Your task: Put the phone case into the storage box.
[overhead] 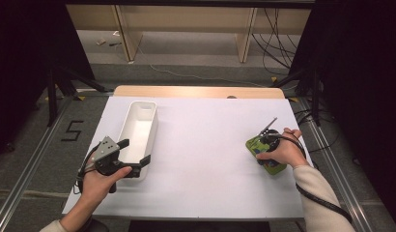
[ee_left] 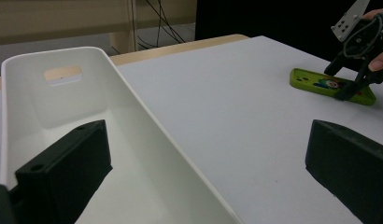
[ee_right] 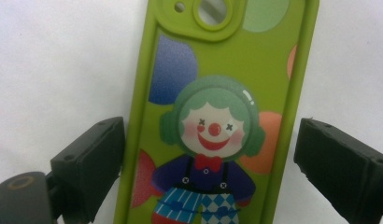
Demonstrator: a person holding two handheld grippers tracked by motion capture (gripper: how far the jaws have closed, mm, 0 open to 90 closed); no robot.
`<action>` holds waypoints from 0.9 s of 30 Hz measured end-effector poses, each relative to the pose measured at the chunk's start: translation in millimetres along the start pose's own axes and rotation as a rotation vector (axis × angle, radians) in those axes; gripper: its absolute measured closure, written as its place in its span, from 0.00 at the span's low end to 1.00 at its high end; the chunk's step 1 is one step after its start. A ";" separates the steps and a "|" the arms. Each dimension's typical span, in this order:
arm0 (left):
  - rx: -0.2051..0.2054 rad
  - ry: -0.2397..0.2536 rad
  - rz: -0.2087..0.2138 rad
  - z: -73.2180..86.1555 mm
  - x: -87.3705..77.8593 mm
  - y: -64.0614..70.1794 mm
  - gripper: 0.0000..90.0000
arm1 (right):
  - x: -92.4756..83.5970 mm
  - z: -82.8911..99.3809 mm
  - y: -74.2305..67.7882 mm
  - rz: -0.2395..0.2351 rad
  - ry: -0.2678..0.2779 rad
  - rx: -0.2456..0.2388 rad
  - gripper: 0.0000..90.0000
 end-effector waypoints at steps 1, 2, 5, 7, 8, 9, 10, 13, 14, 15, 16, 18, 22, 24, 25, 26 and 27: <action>0.002 -0.001 0.000 0.0 -0.1 0.1 0.00 | 0.3 0.0 0.0 -0.002 -0.002 0.001 0.11; 0.002 -0.001 0.000 0.0 -0.1 0.1 0.00 | 0.6 0.0 0.0 -0.003 -0.007 0.005 0.11; 0.000 0.000 0.001 0.0 -0.1 0.1 0.00 | 1.8 0.5 0.4 -0.009 -0.021 0.014 0.10; 0.002 0.001 0.001 -0.1 -0.2 0.3 0.00 | 2.2 0.5 0.9 -0.012 -0.022 0.017 0.10; 0.002 0.000 0.001 -0.1 -0.2 0.4 0.00 | 2.4 0.6 1.1 -0.013 -0.025 0.021 0.10; 0.003 0.000 0.002 -0.1 -0.1 0.5 0.00 | 2.6 0.7 1.4 -0.014 -0.029 0.024 0.10; 0.003 0.000 0.002 -0.1 -0.1 0.5 0.00 | 3.0 0.7 1.4 -0.017 -0.028 0.028 0.09; 0.004 0.000 0.002 -0.2 -0.2 0.5 0.00 | 3.1 0.9 1.7 -0.018 -0.032 0.038 0.09; 0.004 0.000 0.002 -0.2 -0.2 0.4 0.00 | 3.2 1.0 1.8 -0.018 -0.033 0.041 0.09; 0.003 0.001 0.000 -0.2 -0.3 0.4 0.00 | 3.3 1.1 1.7 -0.017 -0.034 0.045 0.09; 0.003 0.001 0.000 -0.2 -0.3 0.4 0.00 | 3.5 1.4 1.7 -0.020 -0.034 0.051 0.09; 0.003 0.001 0.001 -0.2 -0.3 0.4 0.00 | 3.8 1.7 2.0 -0.020 -0.033 0.053 0.08; 0.003 0.000 0.001 -0.1 -0.2 0.3 0.00 | 4.3 2.6 2.3 -0.030 -0.034 0.070 0.09; 0.004 0.000 0.001 -0.1 -0.2 0.2 0.00 | 4.1 2.6 2.1 -0.036 -0.034 0.073 0.11; 0.004 0.000 0.001 -0.1 -0.2 0.2 0.00 | 3.7 2.5 1.7 -0.040 -0.033 0.071 0.12; 0.004 0.000 0.002 -0.1 -0.2 0.3 0.00 | 3.6 2.4 1.7 -0.040 -0.033 0.069 0.13; 0.005 0.000 0.002 -0.1 -0.2 0.4 0.00 | 3.4 2.3 1.6 -0.041 -0.033 0.066 0.14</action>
Point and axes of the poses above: each handheld gripper's, and its own axes: x roughly forward along the jaws, z roughly out of its underside, y roughly to its right, the point moved 5 cm from there along x, roughly forward along the jaws, and after that the axes turned 4 degrees about z, right-handed, at the moved point
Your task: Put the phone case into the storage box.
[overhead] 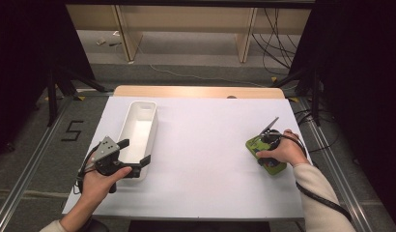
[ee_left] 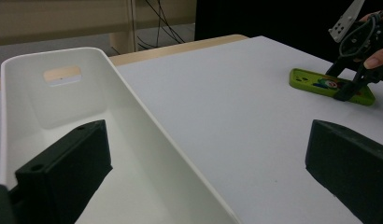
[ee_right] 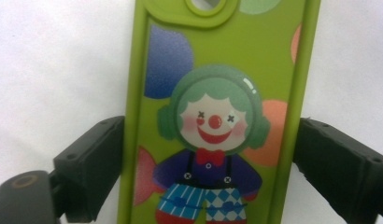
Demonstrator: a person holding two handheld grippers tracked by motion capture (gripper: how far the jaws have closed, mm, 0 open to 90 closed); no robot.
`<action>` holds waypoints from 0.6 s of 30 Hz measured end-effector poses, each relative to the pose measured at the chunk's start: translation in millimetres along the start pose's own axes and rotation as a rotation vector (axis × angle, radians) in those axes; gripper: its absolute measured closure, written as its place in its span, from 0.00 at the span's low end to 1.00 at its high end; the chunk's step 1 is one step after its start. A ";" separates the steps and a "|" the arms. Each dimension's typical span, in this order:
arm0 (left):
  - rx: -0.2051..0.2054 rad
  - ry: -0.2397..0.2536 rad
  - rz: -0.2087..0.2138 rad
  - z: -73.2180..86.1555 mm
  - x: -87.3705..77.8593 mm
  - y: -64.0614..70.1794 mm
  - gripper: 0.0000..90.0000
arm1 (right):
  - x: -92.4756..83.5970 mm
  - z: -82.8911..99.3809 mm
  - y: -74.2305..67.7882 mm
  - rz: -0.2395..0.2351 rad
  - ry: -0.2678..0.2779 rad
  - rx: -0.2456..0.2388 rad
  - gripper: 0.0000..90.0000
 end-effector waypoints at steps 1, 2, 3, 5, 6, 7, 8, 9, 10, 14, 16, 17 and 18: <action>0.000 0.000 0.000 0.0 0.0 0.0 0.00 | -0.4 0.0 -0.2 -0.001 -0.002 -0.002 0.15; -0.001 0.000 -0.001 0.1 0.0 0.0 0.00 | -0.7 -0.1 -0.5 -0.004 -0.003 0.001 0.15; -0.001 0.000 -0.001 0.1 0.0 0.0 0.00 | -0.8 0.0 -0.6 -0.004 -0.004 0.004 0.15; -0.001 0.000 -0.001 0.1 0.0 0.0 0.00 | -0.5 0.1 -0.7 -0.006 -0.002 0.008 0.16; 0.001 -0.001 0.000 0.1 0.1 0.1 0.00 | -0.7 0.3 -0.9 -0.009 -0.004 0.016 0.16; 0.001 -0.002 0.000 0.2 0.1 0.0 0.00 | -0.6 0.4 -0.7 -0.011 -0.002 0.019 0.16; 0.001 -0.002 0.000 0.2 0.1 0.0 0.00 | -0.6 0.4 -0.7 -0.011 -0.002 0.019 0.16; 0.001 -0.002 -0.001 0.2 0.0 0.0 0.00 | -0.3 0.7 -0.6 -0.010 -0.003 0.023 0.16; 0.001 -0.002 -0.001 0.2 0.0 0.0 0.00 | -0.3 0.7 -0.6 -0.010 -0.003 0.023 0.16; 0.001 -0.001 0.000 0.1 0.0 0.0 0.00 | -0.4 1.2 -0.6 -0.010 -0.007 0.039 0.17; 0.002 -0.002 0.000 0.1 -0.1 0.0 0.00 | -0.6 1.3 -0.3 -0.012 -0.005 0.040 0.17; 0.002 -0.001 0.000 0.1 -0.2 0.0 0.00 | -0.6 1.4 0.0 -0.013 -0.005 0.039 0.17; 0.003 -0.001 -0.001 0.1 -0.2 -0.1 0.00 | -0.6 1.4 0.0 -0.013 -0.005 0.038 0.17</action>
Point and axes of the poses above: each handheld gripper's, and its own axes: x roughly forward along the jaws, z roughly out of its underside, y roughly to its right, the point moved 5 cm from there along x, roughly forward along the jaws, and after that the axes turned 4 degrees about z, right-handed, at the moved point
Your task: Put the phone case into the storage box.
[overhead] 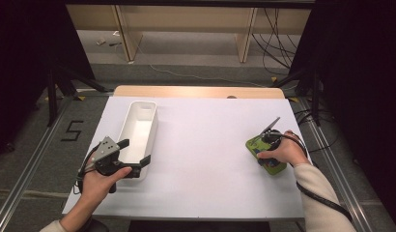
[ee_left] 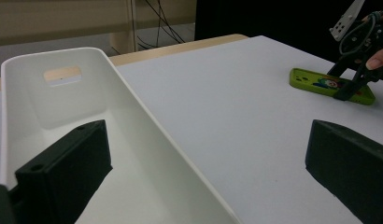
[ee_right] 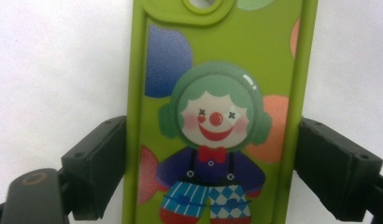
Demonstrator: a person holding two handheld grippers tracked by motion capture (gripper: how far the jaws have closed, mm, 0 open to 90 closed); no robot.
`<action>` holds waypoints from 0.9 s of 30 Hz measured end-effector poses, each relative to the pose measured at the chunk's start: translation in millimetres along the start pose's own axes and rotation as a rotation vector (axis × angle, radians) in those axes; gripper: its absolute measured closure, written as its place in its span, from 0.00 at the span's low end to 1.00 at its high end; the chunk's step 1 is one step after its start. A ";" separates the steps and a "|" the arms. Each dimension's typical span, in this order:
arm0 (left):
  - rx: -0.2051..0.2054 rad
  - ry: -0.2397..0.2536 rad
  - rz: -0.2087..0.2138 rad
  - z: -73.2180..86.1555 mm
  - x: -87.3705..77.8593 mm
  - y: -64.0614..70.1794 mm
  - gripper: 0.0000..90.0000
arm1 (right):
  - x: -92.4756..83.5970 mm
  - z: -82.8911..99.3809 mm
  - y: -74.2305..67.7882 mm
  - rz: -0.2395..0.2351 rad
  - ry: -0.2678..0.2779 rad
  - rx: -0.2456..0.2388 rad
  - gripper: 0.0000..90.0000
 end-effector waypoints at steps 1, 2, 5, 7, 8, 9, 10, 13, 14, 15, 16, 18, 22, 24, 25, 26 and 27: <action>0.000 0.000 0.000 0.0 0.0 0.0 0.00 | 0.0 0.0 -0.3 0.002 -0.001 0.002 0.17; 0.000 0.001 0.000 0.0 0.1 0.0 0.00 | -0.1 0.0 -0.3 0.002 0.000 0.002 0.17; 0.000 0.000 0.000 0.1 0.1 -0.1 0.00 | -0.2 -0.1 -0.4 0.002 0.000 0.003 0.17; -0.002 0.001 -0.001 0.0 0.0 -0.1 0.00 | -0.3 0.0 -0.5 0.003 -0.001 0.007 0.18; -0.001 0.001 -0.001 0.0 0.0 -0.1 0.00 | -0.5 0.0 -0.7 0.004 -0.002 0.008 0.18; -0.001 0.001 -0.001 0.0 0.0 -0.1 0.00 | -0.6 -0.1 -0.9 0.005 -0.003 0.010 0.18; -0.001 0.001 -0.001 -0.1 -0.1 0.0 0.00 | -1.0 -0.1 -1.0 0.003 -0.006 0.014 0.18; -0.001 0.001 -0.001 -0.1 -0.1 0.0 0.00 | -1.1 0.0 -1.0 0.003 -0.006 0.020 0.18; -0.001 0.001 -0.001 -0.1 -0.1 0.0 0.00 | -1.2 -0.1 -1.0 0.003 -0.006 0.020 0.18; -0.001 0.001 -0.001 -0.1 -0.1 0.0 0.00 | -1.2 -0.1 -1.1 0.004 -0.005 0.019 0.18; 0.000 0.002 0.000 -0.2 0.0 0.0 0.00 | -1.2 -0.1 -1.1 0.004 -0.005 0.019 0.18; -0.001 0.002 -0.001 -0.1 -0.2 -0.1 0.00 | -1.6 -0.1 -1.3 0.001 -0.005 0.022 0.18; -0.001 0.004 -0.003 -0.4 -0.6 -0.6 0.00 | -1.4 0.0 -0.8 0.000 0.004 0.037 0.18; -0.002 0.004 -0.004 -0.4 -0.7 -0.6 0.00 | -1.6 -0.4 -0.8 -0.003 0.011 0.043 0.18; -0.001 0.004 -0.004 -0.5 -0.8 -0.6 0.00 | -2.7 -1.5 -1.6 -0.006 0.024 0.049 0.19; 0.000 0.004 -0.004 -0.5 -1.0 -0.8 0.00 | -3.5 -2.0 -2.1 -0.008 0.033 0.048 0.19; 0.000 0.004 -0.005 -0.6 -1.2 -1.1 0.00 | -4.8 -2.3 -2.4 -0.005 0.033 0.048 0.19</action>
Point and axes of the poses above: each handheld gripper's, and its own axes: x roughly forward along the jaws, z roughly out of its underside, y roughly to its right, the point moved 5 cm from there along x, roughly forward along the jaws, and after that the axes turned 4 degrees about z, right-handed, at the moved point
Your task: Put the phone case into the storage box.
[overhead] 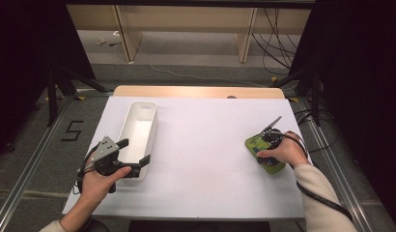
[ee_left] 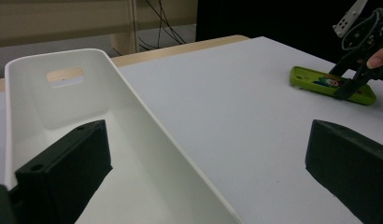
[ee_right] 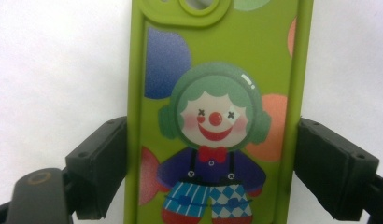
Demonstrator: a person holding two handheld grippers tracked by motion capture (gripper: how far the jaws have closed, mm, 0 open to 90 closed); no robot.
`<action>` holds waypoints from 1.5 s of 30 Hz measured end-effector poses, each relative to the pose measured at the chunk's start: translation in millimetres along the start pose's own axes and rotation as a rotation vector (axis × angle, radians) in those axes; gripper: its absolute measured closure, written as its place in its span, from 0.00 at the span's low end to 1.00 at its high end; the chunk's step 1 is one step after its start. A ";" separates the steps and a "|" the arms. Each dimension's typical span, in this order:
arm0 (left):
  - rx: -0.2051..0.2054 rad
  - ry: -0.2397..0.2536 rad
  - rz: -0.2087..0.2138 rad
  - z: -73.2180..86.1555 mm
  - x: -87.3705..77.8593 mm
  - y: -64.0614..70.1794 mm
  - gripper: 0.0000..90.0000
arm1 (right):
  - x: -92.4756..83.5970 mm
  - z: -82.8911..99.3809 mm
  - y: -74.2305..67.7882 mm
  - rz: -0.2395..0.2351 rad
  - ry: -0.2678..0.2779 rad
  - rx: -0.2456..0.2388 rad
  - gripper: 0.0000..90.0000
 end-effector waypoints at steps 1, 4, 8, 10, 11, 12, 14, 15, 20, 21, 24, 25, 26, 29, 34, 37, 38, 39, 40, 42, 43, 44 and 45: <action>0.000 0.001 0.000 -0.1 -0.1 -0.3 0.00 | -1.8 -0.4 -0.2 0.000 0.004 -0.004 0.19; 0.000 0.001 -0.001 0.0 -0.1 -0.4 0.00 | -5.9 -1.9 -0.9 0.009 0.022 0.002 0.19; -0.001 0.002 -0.002 0.0 -0.4 -0.6 0.00 | -10.2 -3.5 -1.6 0.009 0.052 0.005 0.19; 0.000 0.001 -0.002 0.0 -0.4 -0.7 0.00 | -13.0 -5.2 -3.1 -0.001 0.079 0.016 0.19; -0.001 0.001 -0.002 0.0 -0.4 -0.7 0.00 | -14.6 -5.6 -3.6 -0.007 0.081 0.018 0.19; -0.001 0.001 -0.002 0.0 -0.4 -0.7 0.00 | -16.2 -6.1 -4.3 -0.013 0.092 0.019 0.19; -0.001 0.002 -0.001 0.0 -0.4 -0.7 0.00 | -19.0 -7.6 -5.6 -0.019 0.112 0.023 0.19; -0.002 0.002 -0.002 0.0 -0.4 -0.8 0.00 | -20.7 -8.5 -6.3 -0.020 0.121 0.028 0.19; -0.001 0.002 -0.002 0.0 -0.5 -0.8 0.00 | -25.8 -12.1 -8.9 -0.026 0.170 0.033 0.19; -0.001 0.002 -0.002 0.0 -0.5 -0.8 0.00 | -26.6 -13.0 -8.7 -0.025 0.181 0.027 0.19; -0.001 0.002 -0.002 0.1 -0.5 -0.8 0.00 | -28.5 -14.7 -8.8 -0.018 0.205 0.028 0.19; -0.002 0.003 -0.003 0.0 -0.5 -0.8 0.00 | -29.0 -14.9 -8.6 -0.016 0.209 0.028 0.19; -0.002 0.004 -0.003 -0.1 -0.6 -0.8 0.00 | -29.4 -15.0 -8.4 -0.015 0.217 0.028 0.19; -0.003 0.005 -0.004 -0.3 -0.6 -0.8 0.00 | -30.6 -15.5 -7.2 -0.012 0.242 0.025 0.19; -0.004 0.006 -0.004 -0.4 -0.7 -0.9 0.00 | -33.4 -15.9 -4.1 -0.001 0.286 0.040 0.19; -0.004 0.006 -0.003 -0.4 -0.7 -0.9 0.00 | -34.4 -16.1 -3.6 0.000 0.306 0.034 0.19; -0.003 0.006 -0.004 -0.4 -0.6 -0.9 0.00 | -35.0 -16.3 -3.8 -0.001 0.318 0.035 0.19; -0.003 0.006 -0.004 -0.4 -0.6 -0.8 0.00 | -35.6 -15.9 -4.3 -0.003 0.334 0.029 0.19; -0.003 0.006 -0.004 -0.4 -0.6 -0.8 0.00 | -35.6 -15.9 -4.3 -0.003 0.334 0.029 0.19; -0.003 0.006 -0.004 -0.4 -0.6 -0.7 0.00 | -36.2 -16.7 -5.3 -0.003 0.372 0.022 0.18; -0.003 0.006 -0.004 -0.4 -0.6 -0.7 0.00 | -36.7 -17.0 -5.6 -0.003 0.383 0.020 0.18; -0.002 0.005 -0.004 -0.3 -0.6 -0.8 0.00 | -37.1 -17.4 -6.2 -0.004 0.392 0.019 0.19; -0.002 0.005 -0.004 -0.3 -0.6 -0.8 0.00 | -37.1 -17.4 -6.2 -0.004 0.392 0.019 0.19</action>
Point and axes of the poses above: each handheld gripper's, and its own axes: x roughly forward along the jaws, z roughly out of its underside, y roughly to its right, the point moved 5 cm from there along x, roughly forward along the jaws, and after that the axes turned 4 degrees about z, right-handed, at the moved point
